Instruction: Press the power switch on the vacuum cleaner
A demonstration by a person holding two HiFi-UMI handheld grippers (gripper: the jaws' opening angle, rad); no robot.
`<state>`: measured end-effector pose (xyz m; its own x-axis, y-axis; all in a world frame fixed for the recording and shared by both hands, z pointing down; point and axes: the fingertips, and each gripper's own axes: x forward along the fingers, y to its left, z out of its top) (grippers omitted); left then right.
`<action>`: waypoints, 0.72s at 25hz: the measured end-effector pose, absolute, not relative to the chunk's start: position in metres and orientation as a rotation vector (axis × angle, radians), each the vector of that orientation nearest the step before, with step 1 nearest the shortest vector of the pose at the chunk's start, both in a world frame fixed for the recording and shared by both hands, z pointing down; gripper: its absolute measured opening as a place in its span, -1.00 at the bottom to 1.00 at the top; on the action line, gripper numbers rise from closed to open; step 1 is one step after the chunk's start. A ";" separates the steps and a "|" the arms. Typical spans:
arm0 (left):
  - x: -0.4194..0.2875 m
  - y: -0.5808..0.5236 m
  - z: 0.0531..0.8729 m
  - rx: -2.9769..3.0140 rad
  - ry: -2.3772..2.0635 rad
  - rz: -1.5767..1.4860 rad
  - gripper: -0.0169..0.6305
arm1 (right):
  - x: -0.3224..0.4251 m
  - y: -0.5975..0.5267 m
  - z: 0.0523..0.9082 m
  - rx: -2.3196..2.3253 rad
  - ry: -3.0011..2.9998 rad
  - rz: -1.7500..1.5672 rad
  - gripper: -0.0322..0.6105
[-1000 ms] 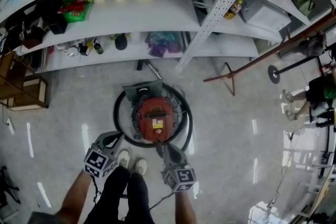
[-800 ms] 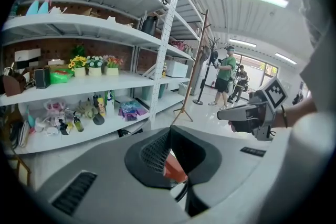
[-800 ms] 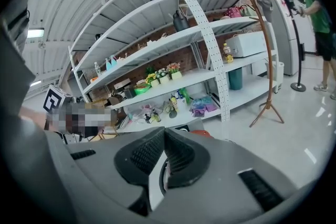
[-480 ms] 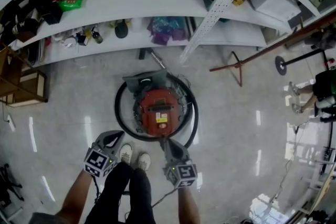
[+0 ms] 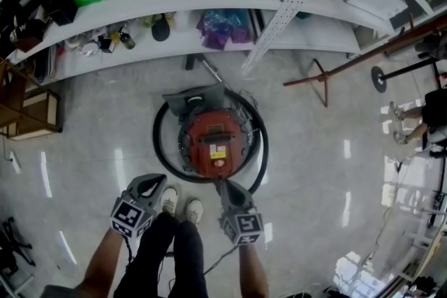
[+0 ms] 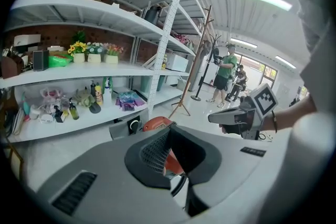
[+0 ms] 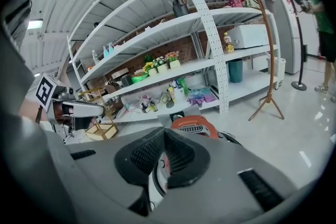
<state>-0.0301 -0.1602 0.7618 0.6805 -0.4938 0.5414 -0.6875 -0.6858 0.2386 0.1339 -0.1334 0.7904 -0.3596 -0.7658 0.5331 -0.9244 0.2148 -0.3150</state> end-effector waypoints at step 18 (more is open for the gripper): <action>-0.038 -0.148 0.771 2.471 -0.892 0.626 -0.92 | 0.132 -0.147 0.850 1.564 -2.162 0.889 -0.86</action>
